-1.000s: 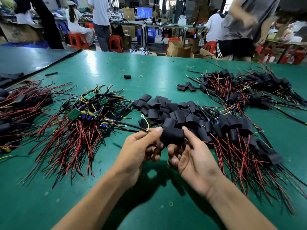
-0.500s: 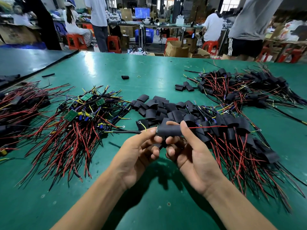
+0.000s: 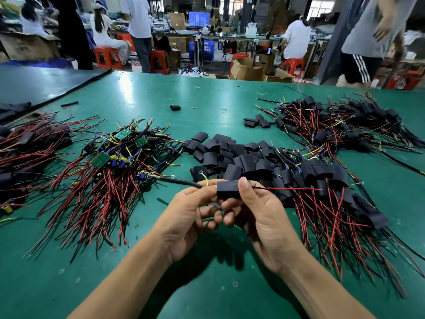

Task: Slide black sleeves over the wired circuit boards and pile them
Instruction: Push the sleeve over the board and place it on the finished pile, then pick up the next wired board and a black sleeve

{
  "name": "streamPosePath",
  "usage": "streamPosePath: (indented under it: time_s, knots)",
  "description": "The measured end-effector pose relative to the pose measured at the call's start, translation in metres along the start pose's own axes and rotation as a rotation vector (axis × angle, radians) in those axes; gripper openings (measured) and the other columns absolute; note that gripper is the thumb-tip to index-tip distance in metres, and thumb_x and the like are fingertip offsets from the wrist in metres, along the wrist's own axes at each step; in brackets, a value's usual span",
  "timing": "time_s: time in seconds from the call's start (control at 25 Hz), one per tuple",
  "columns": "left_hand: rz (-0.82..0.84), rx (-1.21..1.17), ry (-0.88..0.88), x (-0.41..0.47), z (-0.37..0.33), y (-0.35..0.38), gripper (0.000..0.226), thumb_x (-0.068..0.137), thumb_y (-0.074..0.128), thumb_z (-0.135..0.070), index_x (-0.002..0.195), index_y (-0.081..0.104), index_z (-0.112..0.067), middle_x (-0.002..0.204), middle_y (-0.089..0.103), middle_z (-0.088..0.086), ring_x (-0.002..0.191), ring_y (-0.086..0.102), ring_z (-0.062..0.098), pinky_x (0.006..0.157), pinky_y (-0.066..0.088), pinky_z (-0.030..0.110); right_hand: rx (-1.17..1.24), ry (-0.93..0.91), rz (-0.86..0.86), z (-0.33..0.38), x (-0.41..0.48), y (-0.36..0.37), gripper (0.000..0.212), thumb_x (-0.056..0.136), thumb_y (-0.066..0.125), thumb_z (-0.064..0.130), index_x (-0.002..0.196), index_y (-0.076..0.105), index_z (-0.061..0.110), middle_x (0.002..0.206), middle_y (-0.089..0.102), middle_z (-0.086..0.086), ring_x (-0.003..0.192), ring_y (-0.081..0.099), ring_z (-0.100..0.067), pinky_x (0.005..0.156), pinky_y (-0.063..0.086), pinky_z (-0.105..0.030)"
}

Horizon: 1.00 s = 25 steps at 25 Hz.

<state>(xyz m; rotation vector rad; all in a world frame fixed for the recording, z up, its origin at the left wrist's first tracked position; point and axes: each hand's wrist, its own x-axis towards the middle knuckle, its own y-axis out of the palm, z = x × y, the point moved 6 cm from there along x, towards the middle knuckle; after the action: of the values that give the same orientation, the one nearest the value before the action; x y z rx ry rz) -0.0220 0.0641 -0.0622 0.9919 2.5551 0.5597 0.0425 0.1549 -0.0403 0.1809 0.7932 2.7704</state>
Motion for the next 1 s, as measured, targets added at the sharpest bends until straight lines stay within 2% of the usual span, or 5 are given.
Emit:
streamPosePath:
  time_s: [0.32,0.52,0.72,0.84,1.0]
  knots:
    - [-0.134,0.050,0.080,0.003,-0.009,-0.012,0.020,0.073,0.074,-0.037,0.083,0.076,-0.019,0.076,0.068,0.002,0.047,0.054,0.013,0.041,0.040,0.019,-0.049,-0.003,-0.090,0.000,0.002,-0.017,0.035,0.079,0.072,0.024,0.108,0.066,0.007,0.092,0.071,-0.021,0.054,0.057,-0.017,0.054,0.052,-0.024]
    - [-0.182,0.057,0.062,0.003,-0.010,-0.017,0.045,0.068,0.077,-0.041,0.102,0.071,-0.012,0.082,0.072,0.005,0.048,0.057,0.015,0.042,0.044,0.020,0.016,-0.217,-0.267,0.027,0.004,-0.033,0.035,0.081,0.067,0.015,0.116,0.064,0.012,0.099,0.074,-0.013,0.059,0.063,-0.014,0.057,0.055,-0.022]
    - [-0.227,0.242,0.004,0.003,-0.002,-0.023,0.006,0.092,0.067,-0.017,0.094,0.068,-0.011,0.078,0.072,0.007,0.049,0.059,0.016,0.043,0.044,0.019,0.212,-0.239,-0.585,0.058,-0.001,-0.078,0.021,0.094,0.062,0.032,0.113,0.063,0.022,0.096,0.077,0.006,0.062,0.064,-0.004,0.058,0.052,-0.017]
    - [-0.364,0.245,0.037,0.005,-0.007,-0.035,0.009,0.095,0.062,-0.007,0.103,0.063,-0.005,0.080,0.070,0.012,0.048,0.060,0.018,0.043,0.047,0.022,0.165,-0.188,-0.711,0.051,-0.003,-0.087,0.020,0.098,0.058,0.038,0.111,0.058,0.022,0.084,0.076,0.007,0.056,0.060,-0.004,0.059,0.048,-0.017]
    - [-0.632,0.015,0.128,0.000,-0.024,-0.071,0.025,0.095,0.055,0.006,0.117,0.049,-0.002,0.089,0.062,0.018,0.055,0.069,0.022,0.052,0.057,0.028,0.250,-0.169,-0.757,0.046,-0.006,-0.083,0.037,0.091,0.059,0.058,0.077,0.052,0.025,0.060,0.062,0.009,0.044,0.049,-0.006,0.048,0.040,-0.017]
